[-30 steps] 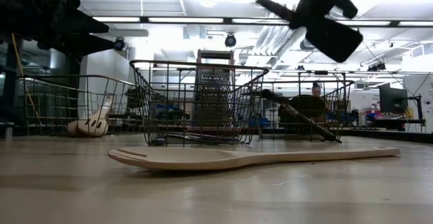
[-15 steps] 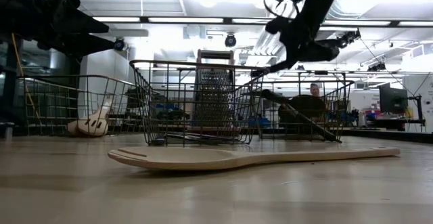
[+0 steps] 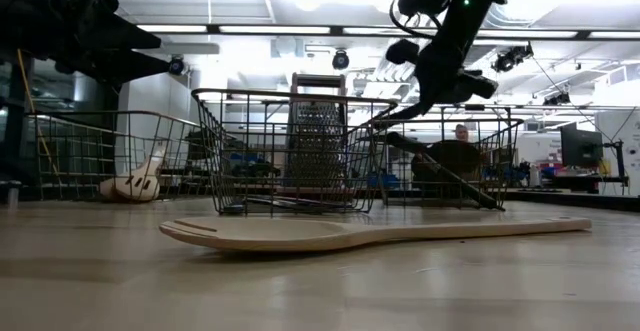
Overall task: Pick & Place Kitchen Items
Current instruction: Put the black spatula into the into the right wire basket
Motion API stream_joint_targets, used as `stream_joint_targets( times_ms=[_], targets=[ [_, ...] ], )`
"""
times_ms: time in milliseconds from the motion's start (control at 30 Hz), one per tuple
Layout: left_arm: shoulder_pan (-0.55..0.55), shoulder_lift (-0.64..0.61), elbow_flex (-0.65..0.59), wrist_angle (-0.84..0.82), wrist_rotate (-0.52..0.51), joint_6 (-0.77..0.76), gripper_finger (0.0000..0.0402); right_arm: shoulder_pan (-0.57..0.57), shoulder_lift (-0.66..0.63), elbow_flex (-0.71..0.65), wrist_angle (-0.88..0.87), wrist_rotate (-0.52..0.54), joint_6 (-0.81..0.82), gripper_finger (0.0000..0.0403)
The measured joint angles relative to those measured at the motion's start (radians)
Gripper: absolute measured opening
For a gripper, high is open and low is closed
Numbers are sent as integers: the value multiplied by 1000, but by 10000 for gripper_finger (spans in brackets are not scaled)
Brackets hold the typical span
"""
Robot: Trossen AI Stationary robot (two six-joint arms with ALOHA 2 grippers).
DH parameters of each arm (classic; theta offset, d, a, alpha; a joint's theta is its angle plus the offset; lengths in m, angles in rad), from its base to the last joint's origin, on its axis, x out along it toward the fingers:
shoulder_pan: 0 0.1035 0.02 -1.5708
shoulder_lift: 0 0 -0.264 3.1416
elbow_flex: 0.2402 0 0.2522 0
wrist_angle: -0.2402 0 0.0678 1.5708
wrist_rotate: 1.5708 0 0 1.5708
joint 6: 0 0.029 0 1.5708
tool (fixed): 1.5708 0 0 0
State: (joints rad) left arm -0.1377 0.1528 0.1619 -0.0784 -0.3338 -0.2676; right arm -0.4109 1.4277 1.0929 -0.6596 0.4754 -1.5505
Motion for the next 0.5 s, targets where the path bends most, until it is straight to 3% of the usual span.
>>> stream_joint_targets(
  times_ms=[500],
  targets=[
    [0, 0, 0, 0, 0, 0, 244, -53, 0, -84, 70, -164, -22, 3]
  ],
)
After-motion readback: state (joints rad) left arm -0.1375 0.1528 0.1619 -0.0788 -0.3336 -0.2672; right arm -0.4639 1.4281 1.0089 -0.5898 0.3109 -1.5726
